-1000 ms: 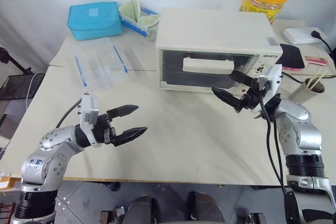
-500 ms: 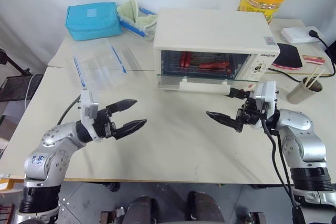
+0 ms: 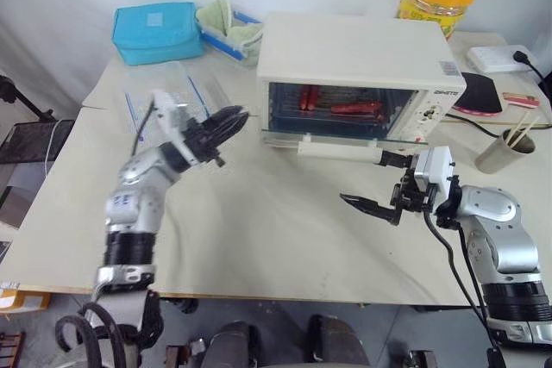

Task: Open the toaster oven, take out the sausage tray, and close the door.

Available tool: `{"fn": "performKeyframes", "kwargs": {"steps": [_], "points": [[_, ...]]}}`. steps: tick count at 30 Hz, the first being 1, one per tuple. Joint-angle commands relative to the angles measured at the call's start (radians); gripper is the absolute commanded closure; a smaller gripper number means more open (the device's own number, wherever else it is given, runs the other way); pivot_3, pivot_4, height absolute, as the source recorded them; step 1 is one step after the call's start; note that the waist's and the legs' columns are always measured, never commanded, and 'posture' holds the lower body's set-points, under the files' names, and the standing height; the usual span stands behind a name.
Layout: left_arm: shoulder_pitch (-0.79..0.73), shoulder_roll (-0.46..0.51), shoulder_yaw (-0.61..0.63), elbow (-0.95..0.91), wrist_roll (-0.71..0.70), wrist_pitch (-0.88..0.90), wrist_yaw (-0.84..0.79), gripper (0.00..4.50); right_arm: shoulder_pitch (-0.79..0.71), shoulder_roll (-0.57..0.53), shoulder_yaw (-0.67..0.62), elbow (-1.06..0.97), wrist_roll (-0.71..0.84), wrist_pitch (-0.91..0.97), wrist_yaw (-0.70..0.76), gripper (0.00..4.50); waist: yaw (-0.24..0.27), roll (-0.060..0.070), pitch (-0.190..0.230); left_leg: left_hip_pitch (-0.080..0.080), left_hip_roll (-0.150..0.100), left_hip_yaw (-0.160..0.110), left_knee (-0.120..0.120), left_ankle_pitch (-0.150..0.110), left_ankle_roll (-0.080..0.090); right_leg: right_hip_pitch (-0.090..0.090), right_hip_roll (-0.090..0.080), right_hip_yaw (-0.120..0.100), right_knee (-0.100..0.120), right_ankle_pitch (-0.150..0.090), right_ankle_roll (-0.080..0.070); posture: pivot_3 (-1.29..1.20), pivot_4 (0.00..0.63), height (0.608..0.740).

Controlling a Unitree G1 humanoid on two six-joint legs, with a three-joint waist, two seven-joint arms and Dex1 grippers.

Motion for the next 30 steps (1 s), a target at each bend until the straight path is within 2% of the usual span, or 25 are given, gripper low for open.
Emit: {"fn": "performKeyframes", "kwargs": {"steps": [1, 8, 12, 18, 23, 26, 30], "points": [[-0.054, -0.022, -0.016, 0.054, 0.039, -0.067, -0.018, 4.46, 0.003, -0.013, -0.008, -0.030, 0.009, -0.025, 0.009, 0.00, -0.001, 0.000, 0.000, 0.000, 0.000, 0.000, 0.000, 0.000, 0.000, 0.000, 0.000, -0.001, 0.000, 0.000, 0.000, 0.00, 0.150, 0.740], [-0.050, -0.071, -0.102, 0.091, 0.112, -0.102, -0.077, 4.46, 0.066, -0.025, -0.031, -0.063, 0.002, -0.028, -0.026, 0.00, 0.003, -0.001, 0.001, 0.000, 0.000, 0.000, 0.000, 0.000, 0.000, 0.000, 0.000, -0.004, 0.000, 0.000, 0.000, 0.00, 0.150, 0.740], [-0.023, -0.074, -0.130, 0.069, 0.118, -0.074, -0.111, 4.46, 0.158, -0.033, -0.102, -0.075, -0.005, -0.051, -0.080, 0.00, 0.022, -0.001, 0.001, -0.001, 0.001, -0.001, 0.001, 0.000, 0.001, 0.001, -0.001, -0.004, 0.000, 0.000, 0.000, 0.00, 0.150, 0.740], [0.065, -0.062, -0.178, 0.001, 0.132, -0.052, -0.163, 4.46, 0.447, -0.035, -0.249, -0.176, -0.007, -0.067, -0.149, 0.00, 0.033, -0.001, 0.001, -0.002, 0.000, -0.003, 0.001, 0.000, 0.002, 0.001, -0.002, -0.006, -0.001, 0.000, 0.001, 0.00, 0.150, 0.740], [0.102, -0.062, -0.205, 0.003, 0.176, -0.087, -0.160, 4.46, 0.608, -0.021, -0.392, -0.228, 0.001, -0.063, -0.221, 0.00, 0.025, -0.001, 0.001, -0.001, 0.001, -0.001, 0.005, 0.001, 0.002, 0.003, -0.001, -0.004, -0.001, 0.001, 0.002, 0.00, 0.150, 0.740], [0.124, -0.061, -0.220, 0.000, 0.199, -0.107, -0.160, 4.46, 0.628, -0.036, -0.450, -0.250, 0.015, -0.050, -0.253, 0.00, 0.021, -0.001, 0.000, 0.001, 0.002, -0.001, 0.005, 0.001, 0.002, 0.004, -0.002, -0.003, 0.000, 0.001, 0.002, 0.00, 0.150, 0.740], [0.150, -0.058, -0.221, -0.013, 0.214, -0.113, -0.148, 4.46, 0.546, -0.084, -0.437, -0.318, -0.007, 0.018, -0.325, 0.00, 0.014, -0.001, 0.000, 0.001, 0.002, 0.000, 0.004, 0.001, 0.002, 0.002, -0.002, -0.001, 0.001, 0.001, 0.002, 0.00, 0.150, 0.740]]}}
